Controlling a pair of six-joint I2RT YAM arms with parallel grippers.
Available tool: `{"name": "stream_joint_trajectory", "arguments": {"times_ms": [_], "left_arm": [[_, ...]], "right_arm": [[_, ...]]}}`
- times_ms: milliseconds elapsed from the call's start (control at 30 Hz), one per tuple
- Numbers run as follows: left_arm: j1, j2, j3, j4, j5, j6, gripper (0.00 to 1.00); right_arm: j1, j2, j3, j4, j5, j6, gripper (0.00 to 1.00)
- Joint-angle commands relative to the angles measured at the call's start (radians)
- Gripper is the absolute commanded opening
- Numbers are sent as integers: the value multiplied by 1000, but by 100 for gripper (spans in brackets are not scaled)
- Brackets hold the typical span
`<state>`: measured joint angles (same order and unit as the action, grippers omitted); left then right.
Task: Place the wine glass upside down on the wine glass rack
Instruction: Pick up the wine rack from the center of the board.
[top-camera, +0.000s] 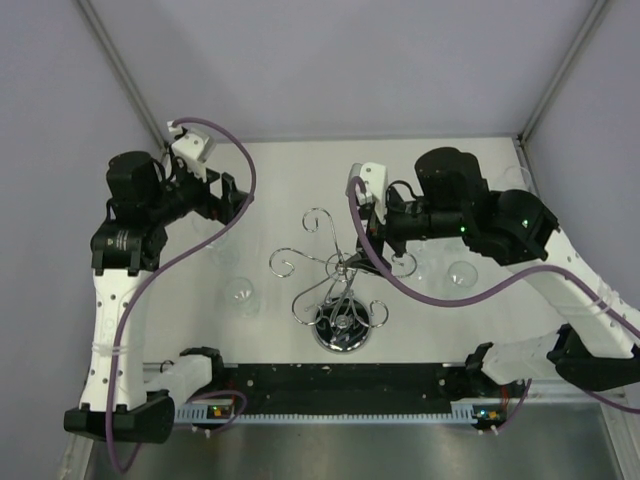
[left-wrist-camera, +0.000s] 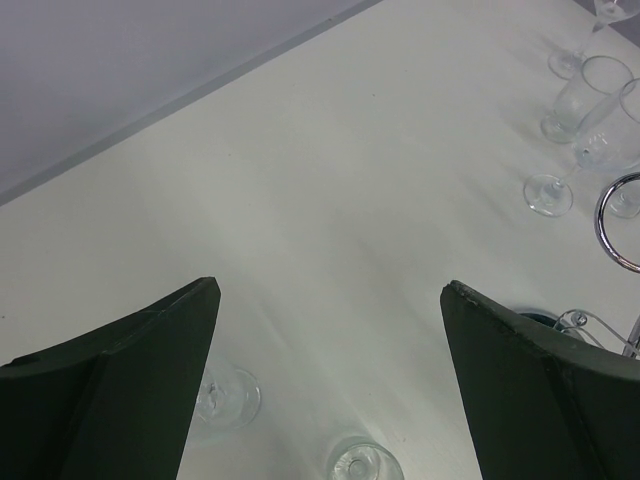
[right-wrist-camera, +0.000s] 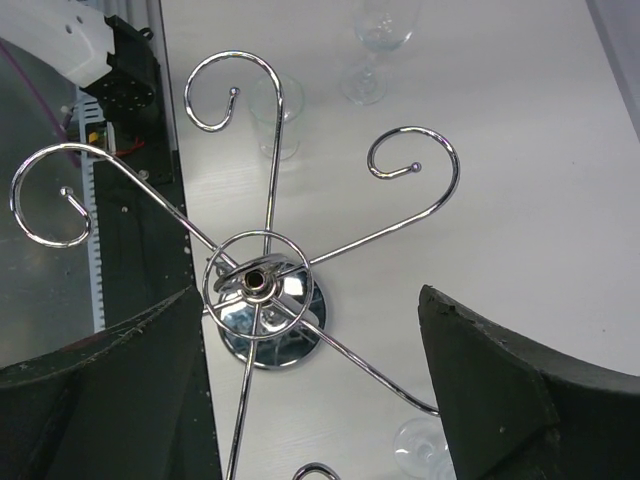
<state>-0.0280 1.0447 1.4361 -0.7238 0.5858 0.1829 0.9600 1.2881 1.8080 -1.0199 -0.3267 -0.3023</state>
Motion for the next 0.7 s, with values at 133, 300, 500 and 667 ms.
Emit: {"name": "stream_joint_trajectory", "arguments": {"times_ms": [133, 300, 500, 667], "left_arm": [[-3, -28, -16, 61, -1, 13, 98], [-1, -26, -20, 64, -4, 12, 98], [-3, -28, -29, 77, 0, 4, 98], [-3, -34, -32, 75, -3, 10, 98]], "right_arm": [[20, -6, -24, 43, 47, 6, 86], [29, -4, -56, 49, 86, 2, 80], [34, -4, -67, 67, 147, 8, 72], [36, -1, -64, 69, 134, 17, 70]]}}
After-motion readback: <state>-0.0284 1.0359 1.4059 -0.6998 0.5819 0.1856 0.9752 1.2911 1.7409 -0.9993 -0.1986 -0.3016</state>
